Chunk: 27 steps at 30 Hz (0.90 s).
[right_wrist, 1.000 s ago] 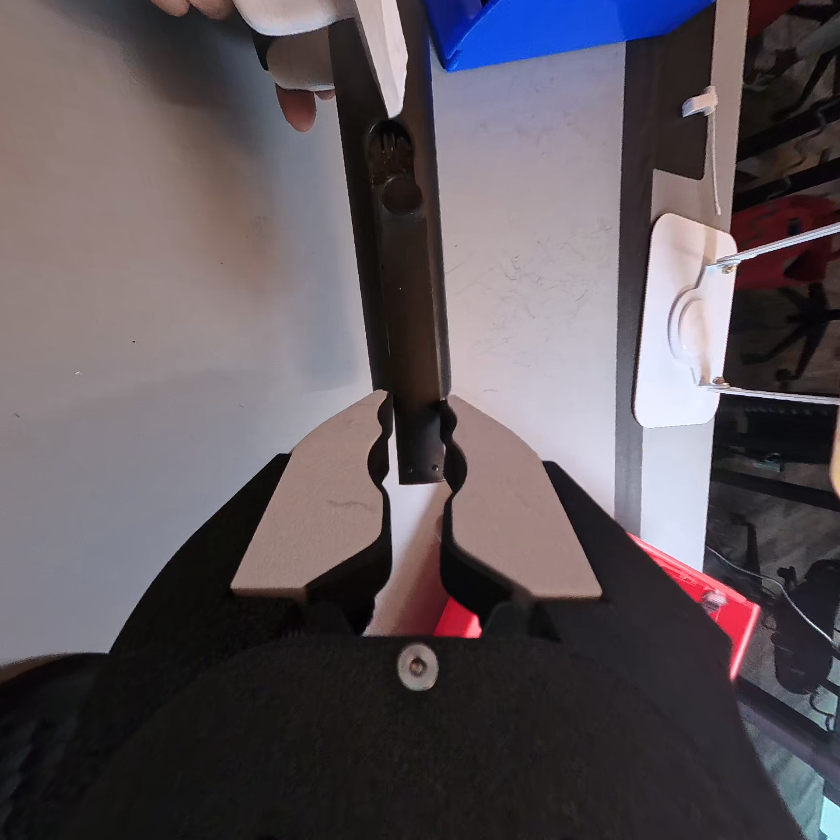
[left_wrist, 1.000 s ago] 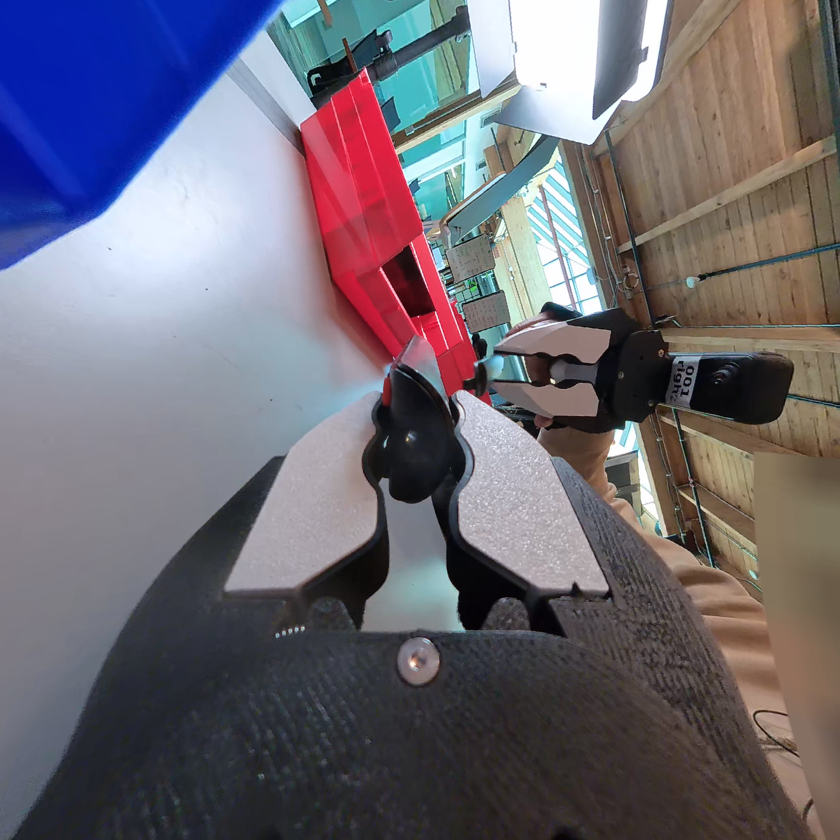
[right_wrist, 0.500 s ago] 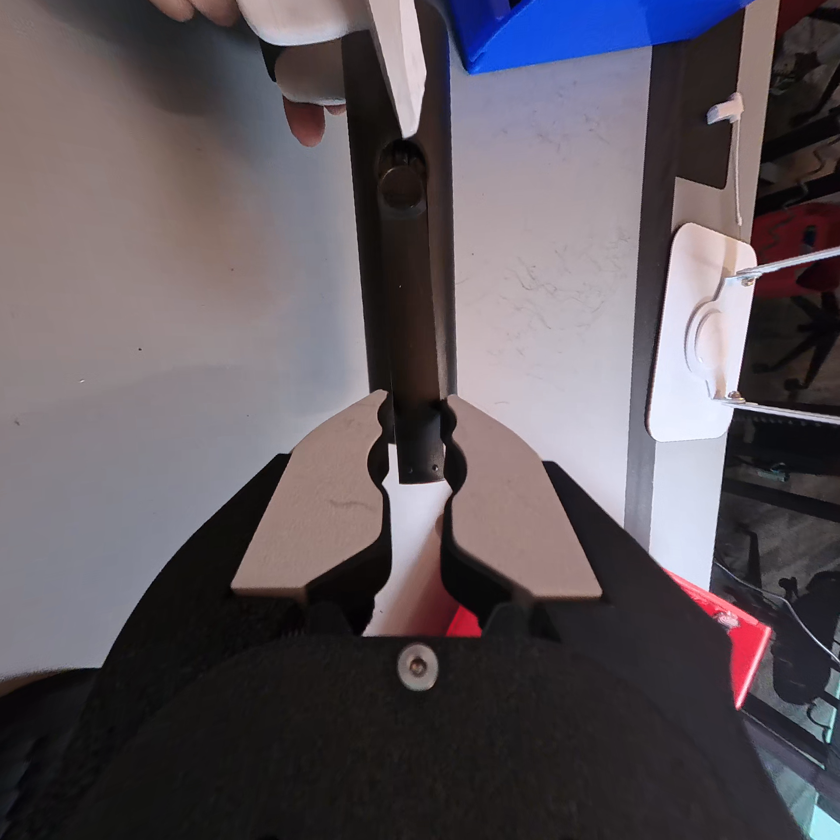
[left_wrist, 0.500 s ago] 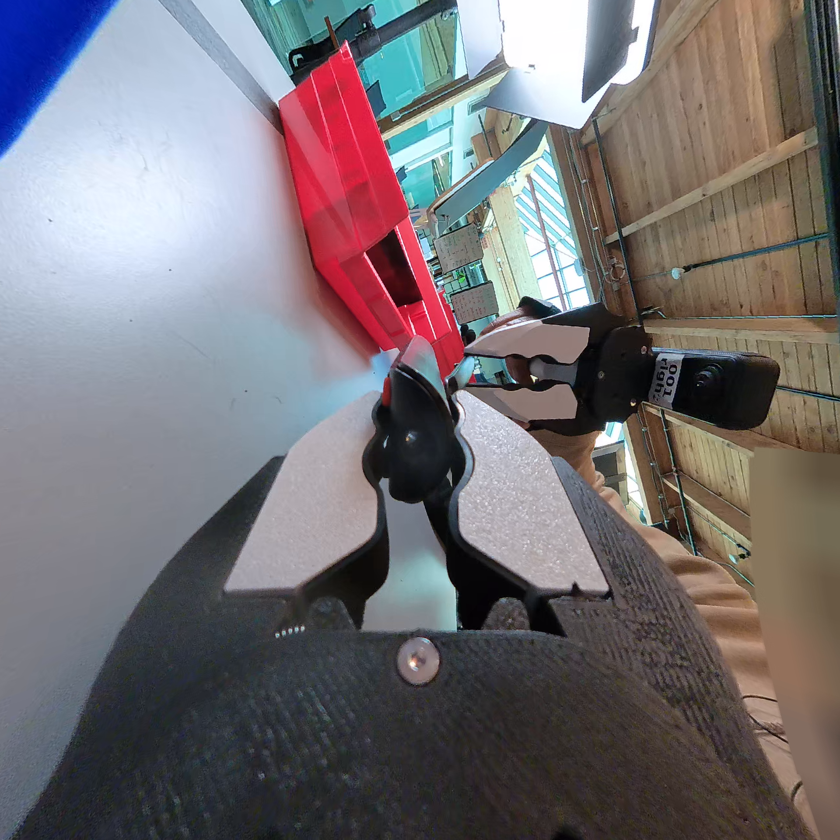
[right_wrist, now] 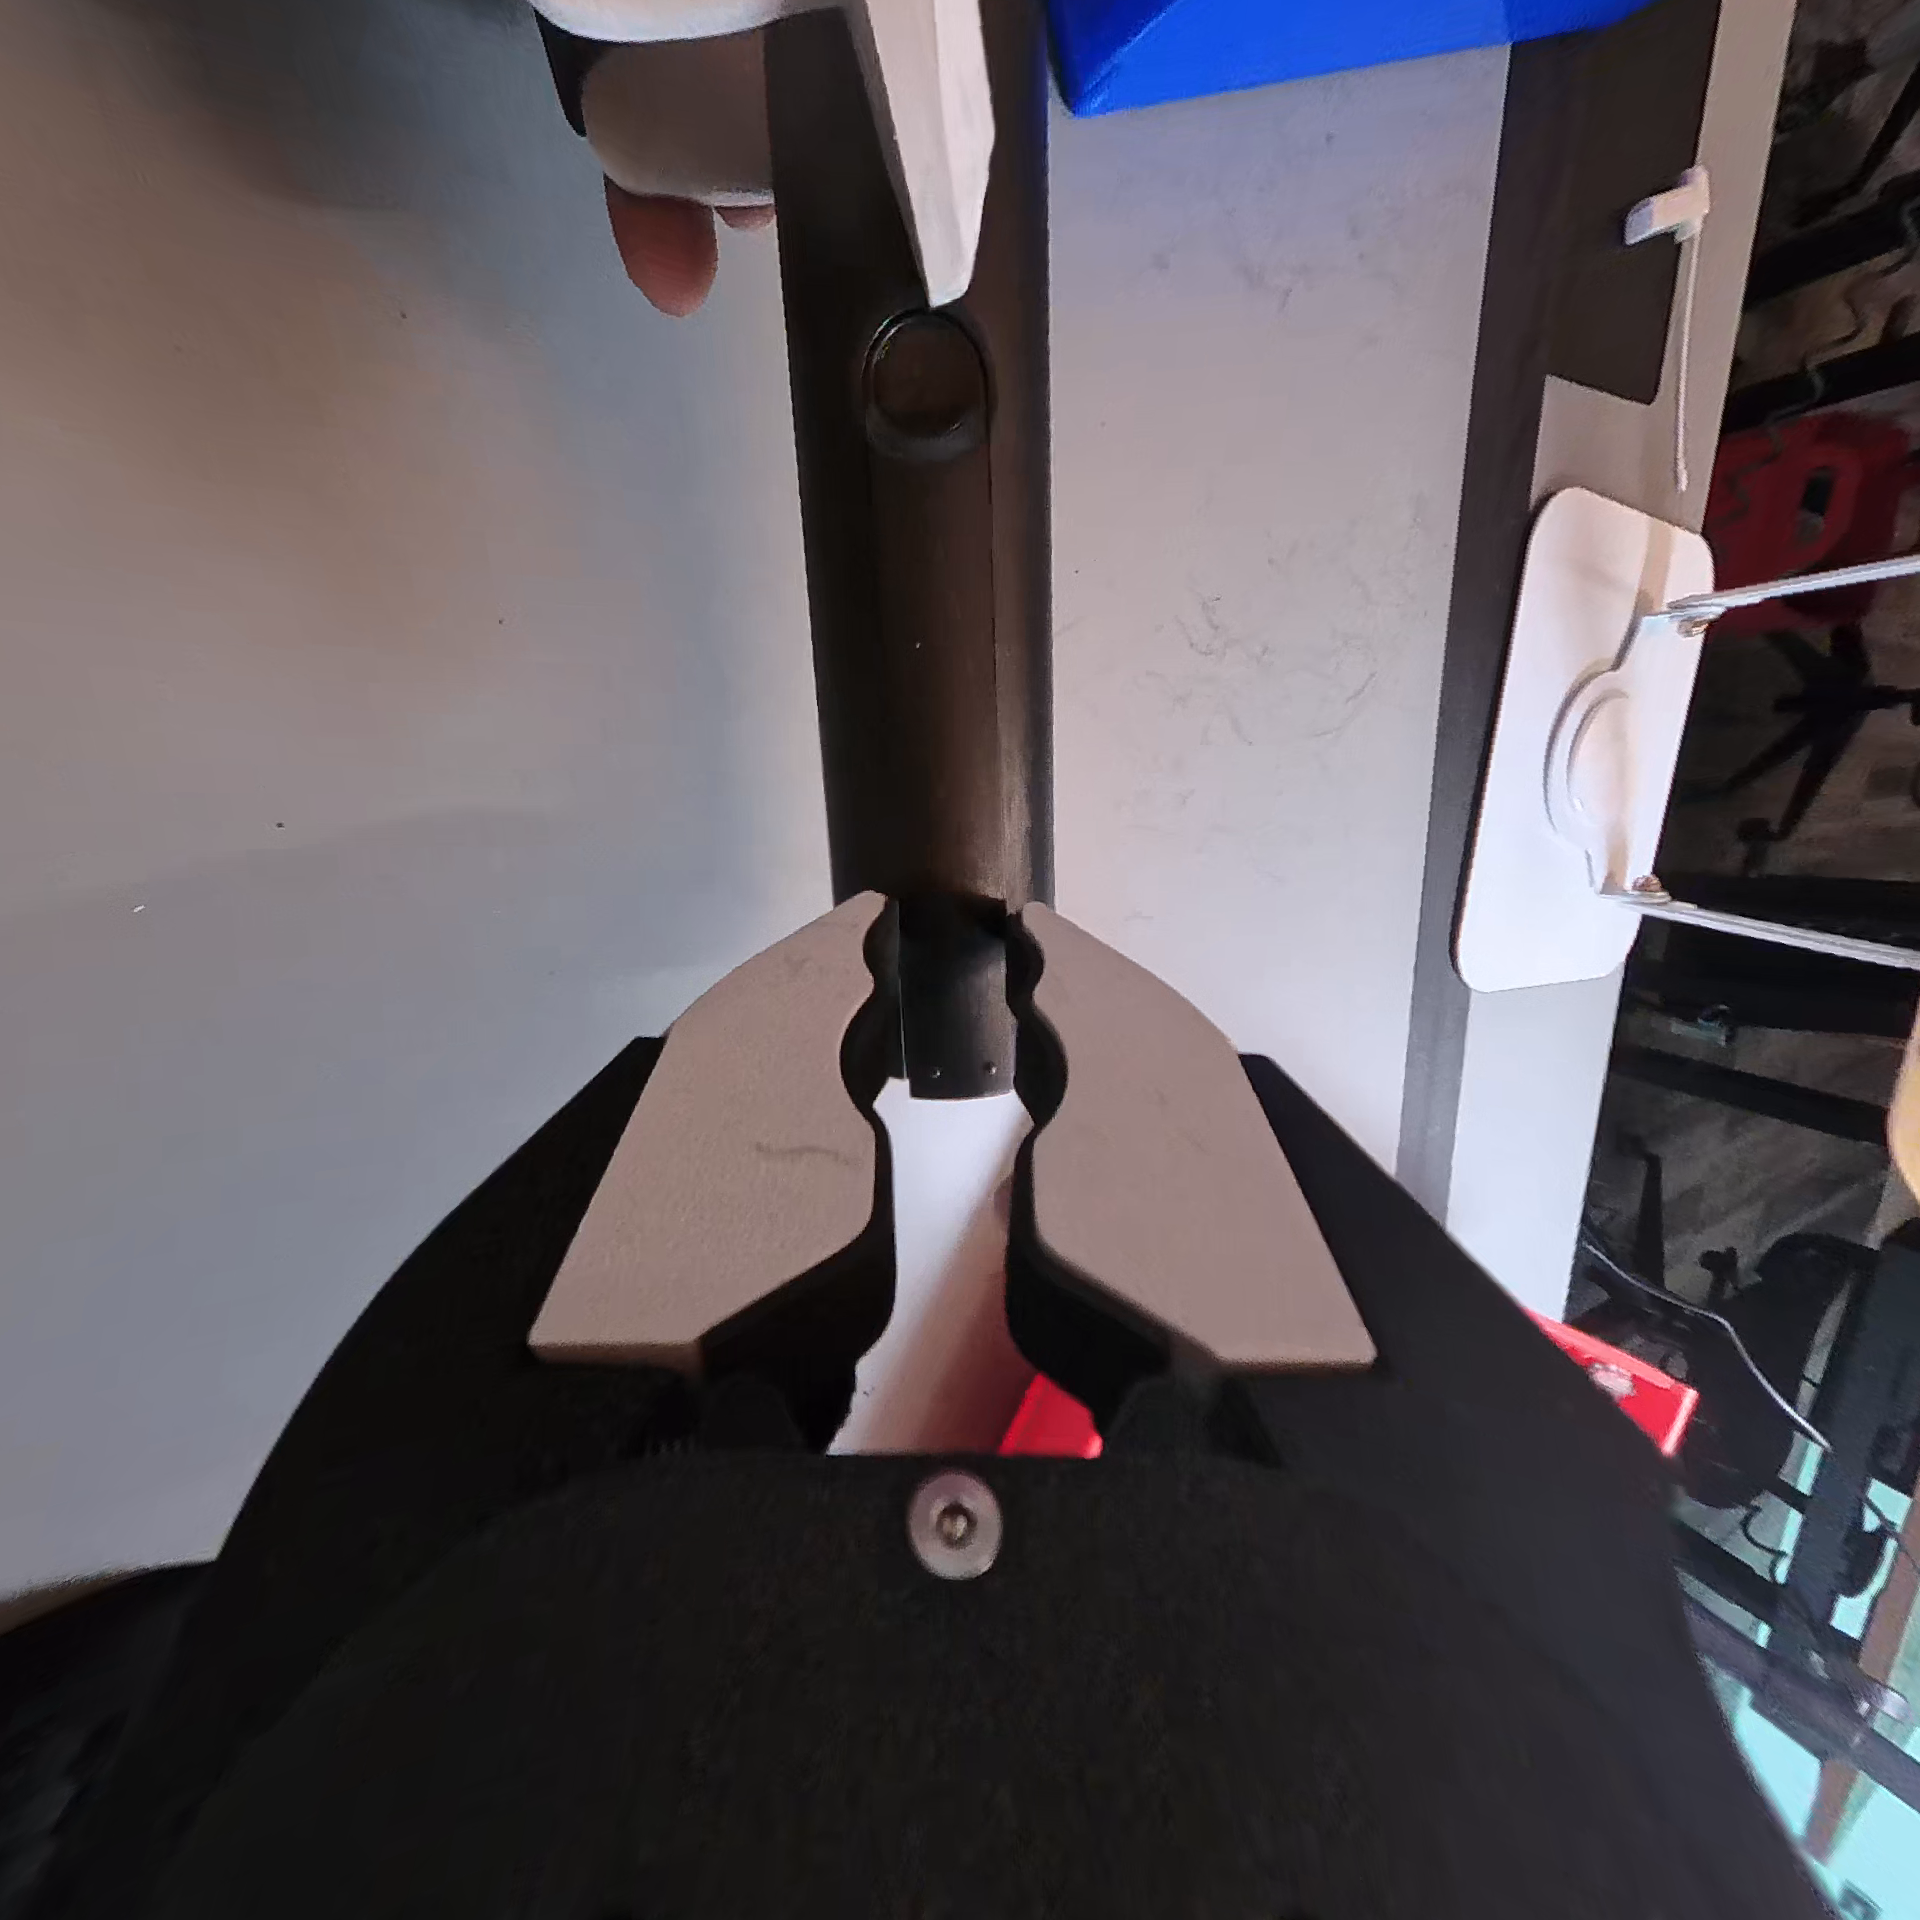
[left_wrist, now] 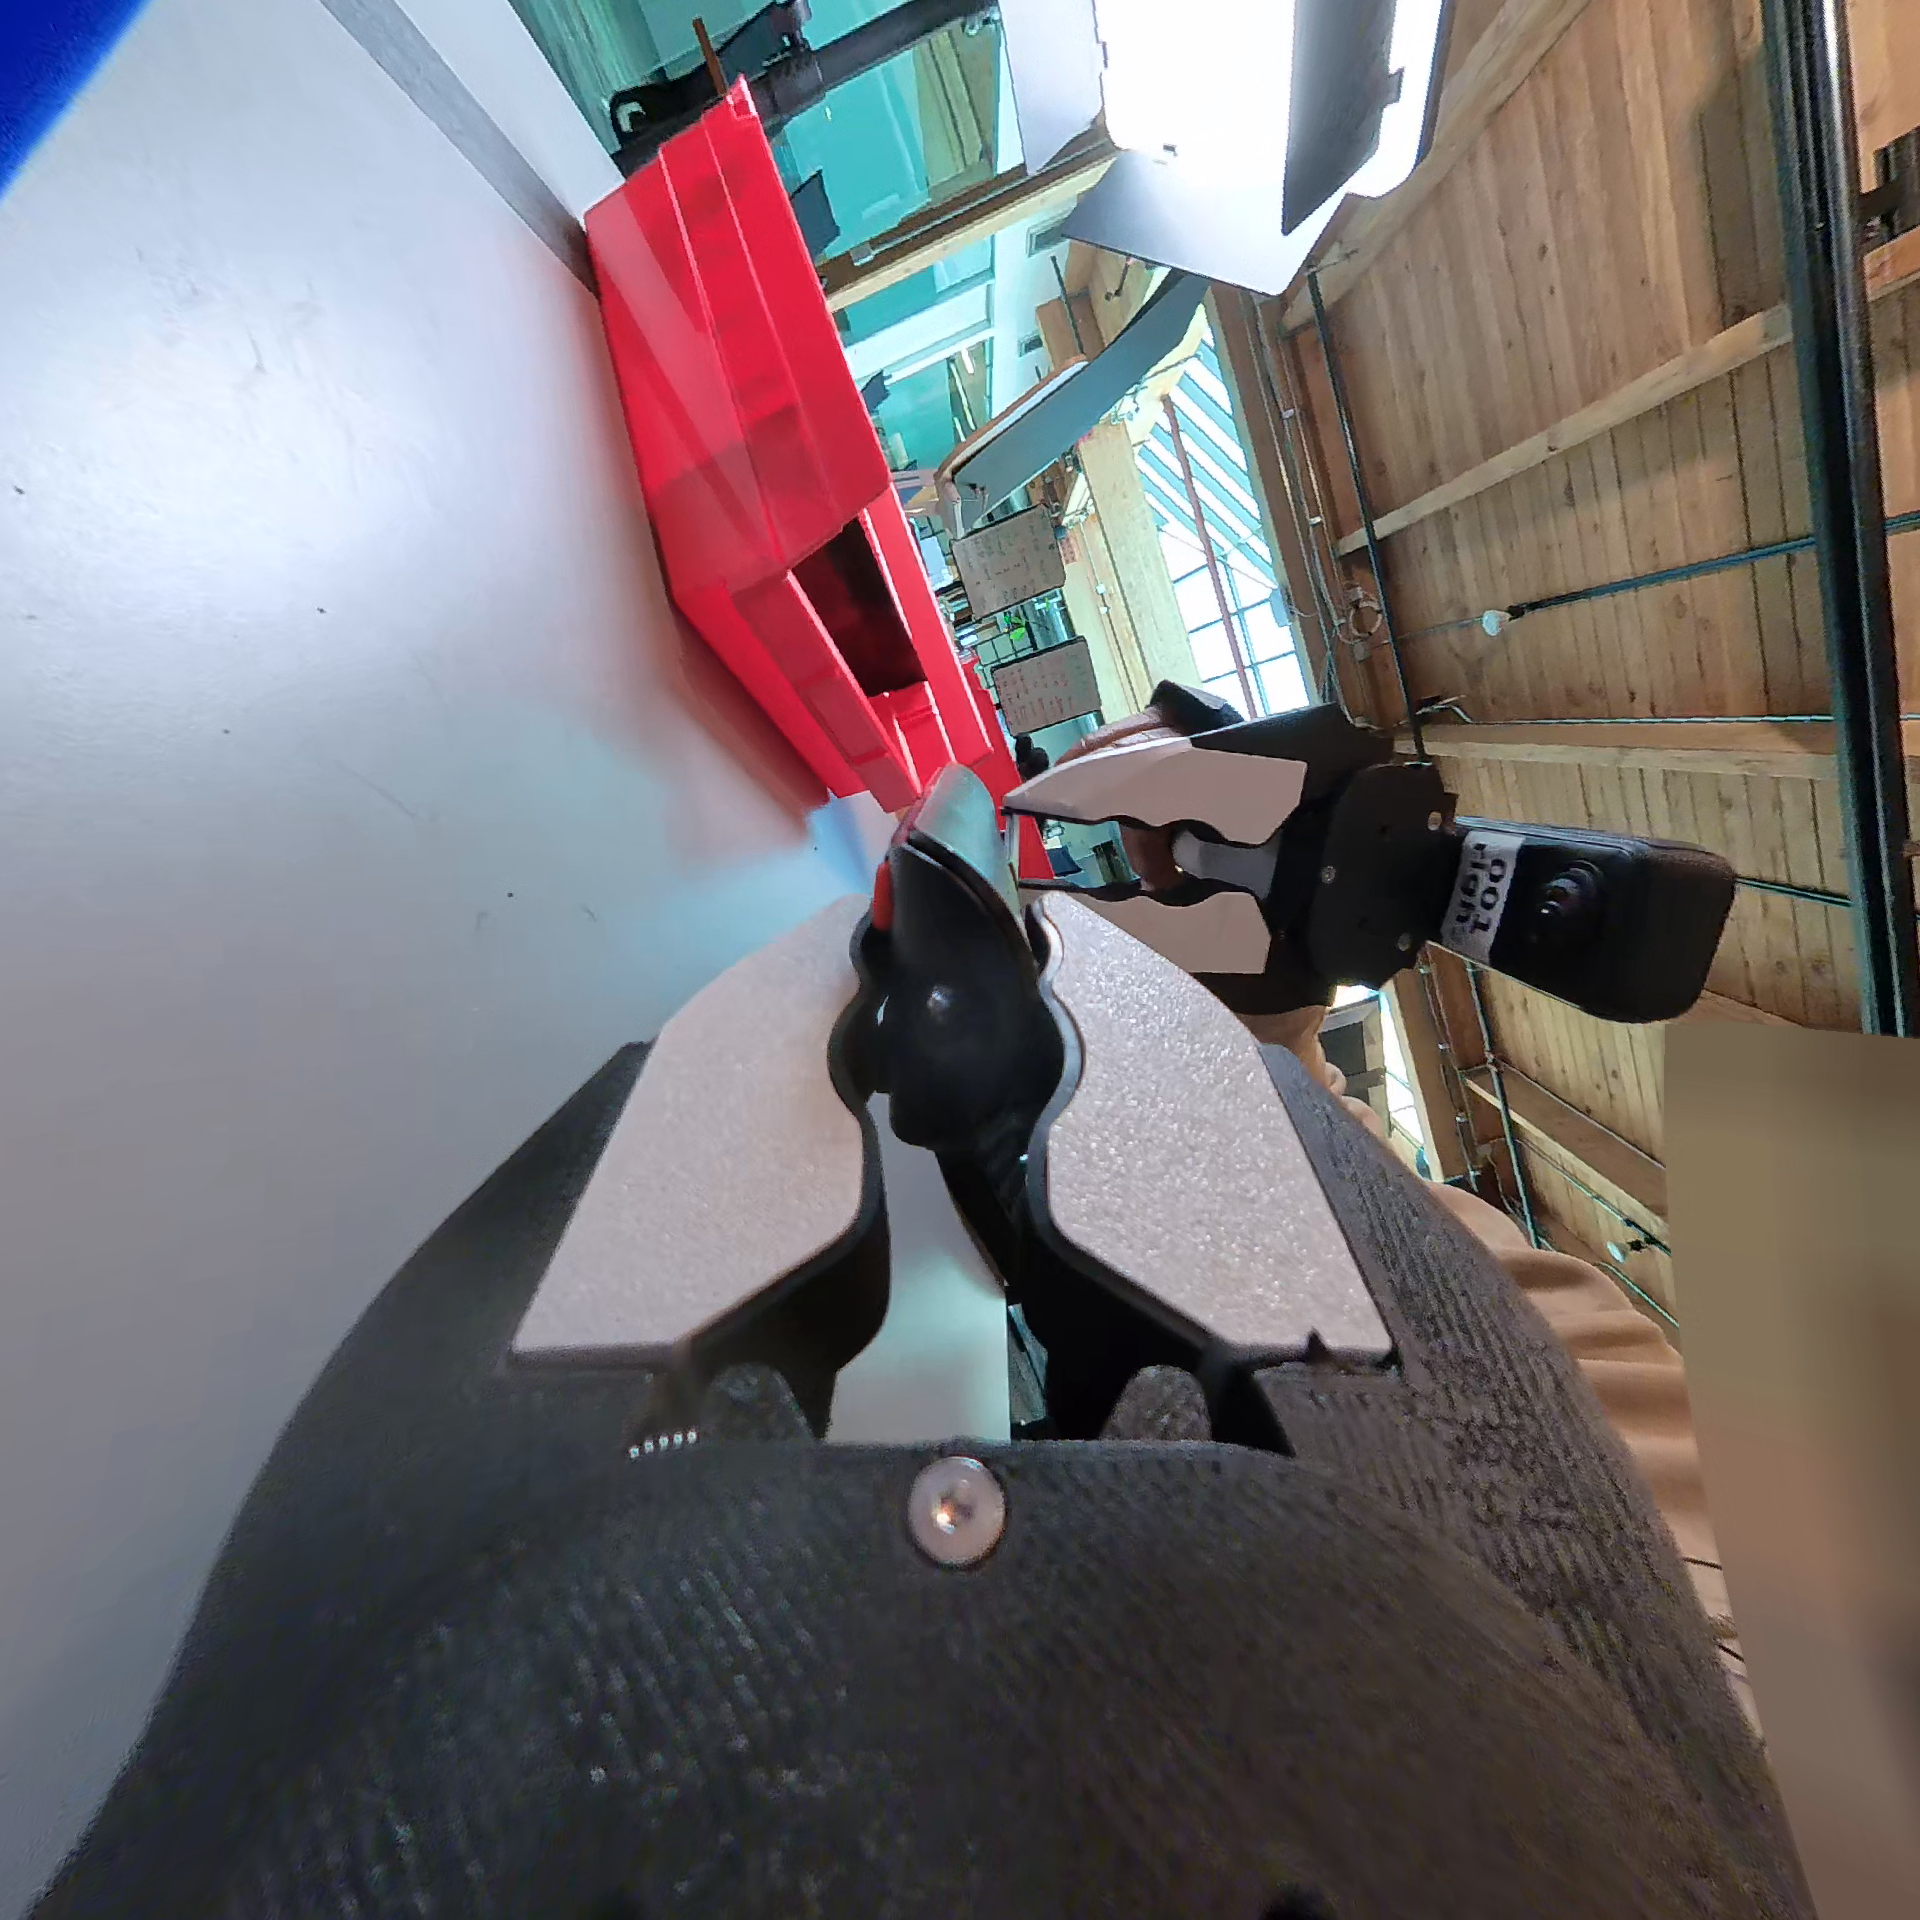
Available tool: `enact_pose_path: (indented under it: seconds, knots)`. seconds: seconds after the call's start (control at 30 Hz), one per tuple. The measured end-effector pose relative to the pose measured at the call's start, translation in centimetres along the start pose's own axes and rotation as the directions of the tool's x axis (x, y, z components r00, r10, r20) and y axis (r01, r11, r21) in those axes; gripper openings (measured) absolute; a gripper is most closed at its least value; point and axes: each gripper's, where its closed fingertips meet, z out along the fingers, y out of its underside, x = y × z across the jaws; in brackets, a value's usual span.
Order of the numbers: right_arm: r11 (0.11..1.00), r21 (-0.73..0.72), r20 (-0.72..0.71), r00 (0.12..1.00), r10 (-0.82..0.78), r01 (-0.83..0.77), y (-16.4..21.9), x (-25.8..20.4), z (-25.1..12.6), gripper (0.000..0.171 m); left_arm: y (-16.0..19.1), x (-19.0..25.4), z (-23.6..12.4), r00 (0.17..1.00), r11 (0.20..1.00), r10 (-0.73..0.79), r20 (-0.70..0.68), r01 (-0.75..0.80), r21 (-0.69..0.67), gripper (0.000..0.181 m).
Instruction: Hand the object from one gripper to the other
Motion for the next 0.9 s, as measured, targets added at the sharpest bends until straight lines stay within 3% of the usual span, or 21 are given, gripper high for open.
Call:
enact_pose_path:
  seconds: [0.17,0.33,0.4,0.5,0.6,0.67,0.77,0.83,0.9]
  knots:
    - [0.999,0.015,-0.014,0.999,-0.032,0.033,-0.2,0.0,0.3,0.019,0.3,0.3,-0.2,1.0,0.999,0.025,-0.008,-0.026,-0.029,0.025]
    - [0.991,0.125,-0.012,0.999,-0.038,0.04,-2.2,-0.5,-0.6,0.02,0.5,1.3,0.2,0.998,0.999,0.021,-0.059,-0.022,-0.025,0.024]
    - [0.984,0.176,-0.034,0.999,-0.025,0.031,-2.8,0.0,-1.2,0.03,0.2,1.9,0.0,0.996,1.0,0.005,-0.085,-0.005,-0.003,0.024]
    - [0.958,0.278,-0.025,0.997,0.079,-0.069,-2.9,1.0,-2.9,0.049,-0.2,1.8,-0.3,0.997,1.0,-0.004,-0.081,0.005,0.014,0.025]
    - [0.883,0.389,0.042,0.963,0.266,-0.261,-1.9,2.4,-4.9,0.052,-0.3,1.6,-0.3,0.997,1.0,-0.015,-0.081,0.017,0.016,0.024]
    - [0.803,0.404,0.164,0.898,0.407,-0.438,-0.5,2.8,-5.3,0.053,-0.1,1.5,-0.2,0.997,1.0,-0.012,-0.08,0.012,0.01,0.024]
    - [0.627,0.352,0.423,0.715,0.557,-0.695,1.3,1.7,-4.3,0.058,0.3,2.0,0.0,0.995,1.0,0.024,-0.096,-0.025,-0.008,0.024]
    - [0.48,0.303,0.596,0.557,0.579,-0.823,1.3,0.7,-3.8,0.058,0.7,2.5,0.2,0.992,0.998,0.062,-0.114,-0.064,-0.018,0.024]
    - [0.388,0.259,0.7,0.449,0.555,-0.884,0.9,-0.4,-3.5,0.051,0.9,3.1,0.3,0.986,0.996,0.087,-0.139,-0.091,-0.022,0.024]
